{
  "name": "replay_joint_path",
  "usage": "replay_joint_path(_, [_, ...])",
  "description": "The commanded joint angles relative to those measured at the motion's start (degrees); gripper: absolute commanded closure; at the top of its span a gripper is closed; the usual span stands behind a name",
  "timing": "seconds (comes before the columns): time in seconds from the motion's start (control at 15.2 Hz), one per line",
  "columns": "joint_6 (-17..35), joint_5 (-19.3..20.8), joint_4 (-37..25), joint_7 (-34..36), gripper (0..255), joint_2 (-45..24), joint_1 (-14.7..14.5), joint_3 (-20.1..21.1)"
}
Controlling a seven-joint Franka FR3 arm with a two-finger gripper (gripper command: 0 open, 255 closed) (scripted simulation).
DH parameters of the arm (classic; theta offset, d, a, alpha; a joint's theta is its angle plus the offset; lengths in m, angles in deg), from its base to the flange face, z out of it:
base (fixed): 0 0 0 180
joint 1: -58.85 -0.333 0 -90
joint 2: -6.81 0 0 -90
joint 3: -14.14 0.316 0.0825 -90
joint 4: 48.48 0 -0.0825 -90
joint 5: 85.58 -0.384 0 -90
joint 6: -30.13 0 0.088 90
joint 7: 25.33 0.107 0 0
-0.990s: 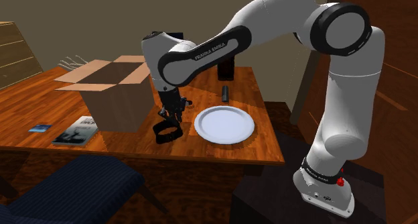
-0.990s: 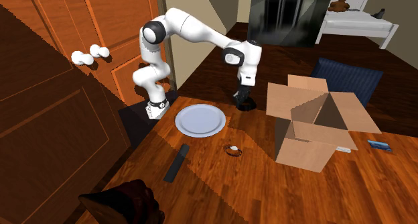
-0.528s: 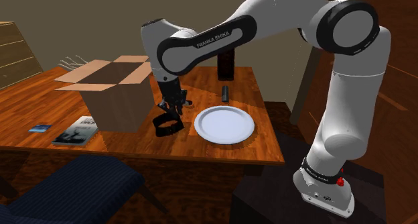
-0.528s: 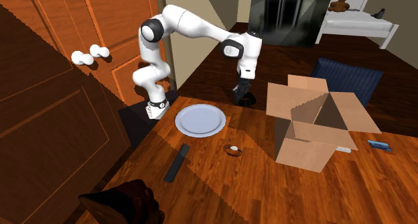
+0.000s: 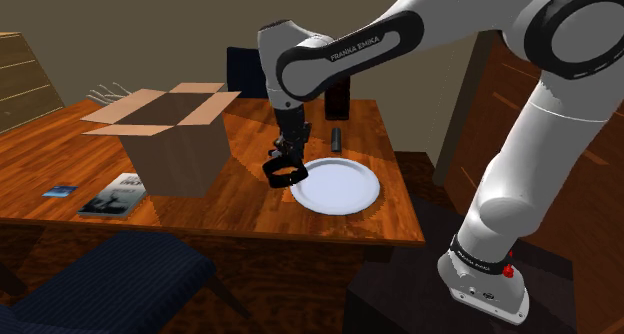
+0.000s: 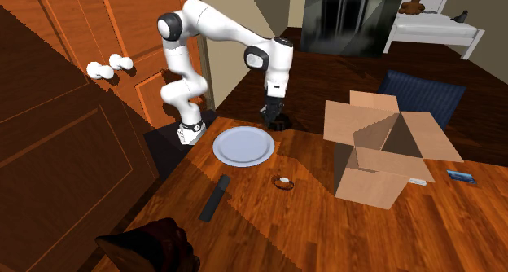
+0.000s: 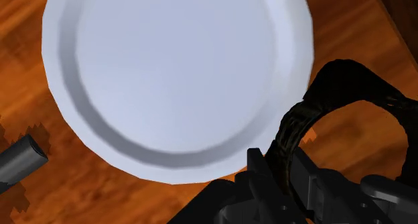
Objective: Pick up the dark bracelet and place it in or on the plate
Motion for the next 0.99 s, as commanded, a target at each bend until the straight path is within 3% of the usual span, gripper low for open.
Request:
replay_joint_path(0.0, [0.75, -0.86, 4.02, -2.75, 255, 3.58, 0.99, -1.28])
replay_joint_path(0.66, [0.75, -0.88, 17.30, -16.73, 255, 17.75, 5.69, -10.10])
replay_joint_path(0.92, [3.95, -0.77, 19.72, -16.44, 255, 16.94, 5.66, -10.01])
